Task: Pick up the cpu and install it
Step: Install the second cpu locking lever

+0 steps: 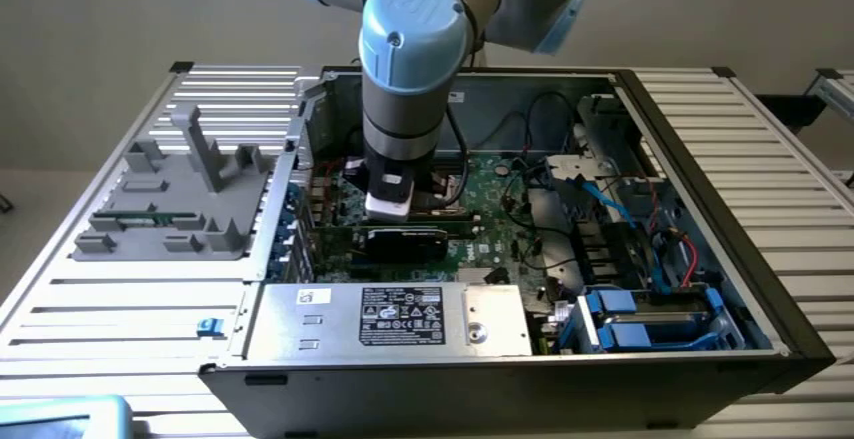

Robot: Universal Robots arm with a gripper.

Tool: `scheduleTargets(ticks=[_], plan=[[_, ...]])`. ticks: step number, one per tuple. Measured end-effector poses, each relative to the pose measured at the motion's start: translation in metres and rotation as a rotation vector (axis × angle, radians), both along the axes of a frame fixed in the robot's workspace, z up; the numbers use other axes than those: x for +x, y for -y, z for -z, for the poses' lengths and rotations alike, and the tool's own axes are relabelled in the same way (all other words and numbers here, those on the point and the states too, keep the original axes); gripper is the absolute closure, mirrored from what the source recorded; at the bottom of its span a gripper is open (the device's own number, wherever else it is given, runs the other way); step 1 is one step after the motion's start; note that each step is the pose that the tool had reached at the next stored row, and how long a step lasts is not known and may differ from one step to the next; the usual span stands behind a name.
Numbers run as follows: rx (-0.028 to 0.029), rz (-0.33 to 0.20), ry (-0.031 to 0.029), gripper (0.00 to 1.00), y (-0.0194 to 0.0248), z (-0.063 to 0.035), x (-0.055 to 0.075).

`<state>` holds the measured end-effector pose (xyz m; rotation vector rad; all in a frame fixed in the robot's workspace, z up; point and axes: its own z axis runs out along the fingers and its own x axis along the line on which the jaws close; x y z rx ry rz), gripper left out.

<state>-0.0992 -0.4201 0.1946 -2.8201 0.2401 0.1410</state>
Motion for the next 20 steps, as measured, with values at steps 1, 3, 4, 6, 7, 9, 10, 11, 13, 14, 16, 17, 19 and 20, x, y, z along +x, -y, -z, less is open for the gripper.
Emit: scheduleTargets(ticks=[1,3,4,6,7,9,10,11,13,14,16,17,19,20], plan=[[0.0009,0.0,0.0001,0.89,0.0,0.0003,0.0],[0.0023,0.0,0.0,0.89,0.0,0.0007,0.0],[0.003,0.0,0.0001,0.89,0.0,0.0009,0.0],[0.004,0.0,-0.0001,0.89,0.0,0.0014,0.0],[0.0045,0.0,-0.0001,0.89,0.0,0.0016,0.0],[0.0056,0.0,0.0,0.89,0.0,0.0023,0.0],[0.006,0.0,0.0,0.89,0.0,0.0028,0.0],[0.0062,0.0,0.0,0.89,0.0,0.0029,0.0],[0.007,0.0,-0.0001,0.89,0.0,0.0031,0.0],[0.0075,0.0,0.0,0.89,0.0,0.0032,0.0],[0.008,0.0,0.0,0.89,0.0,0.0036,0.0],[0.0081,0.0,-0.0001,0.89,0.0,0.0036,0.0],[0.0084,0.0,-0.0001,0.89,0.0,0.0037,0.0],[0.0088,0.0,-0.0001,0.89,0.0,0.0038,0.0]])
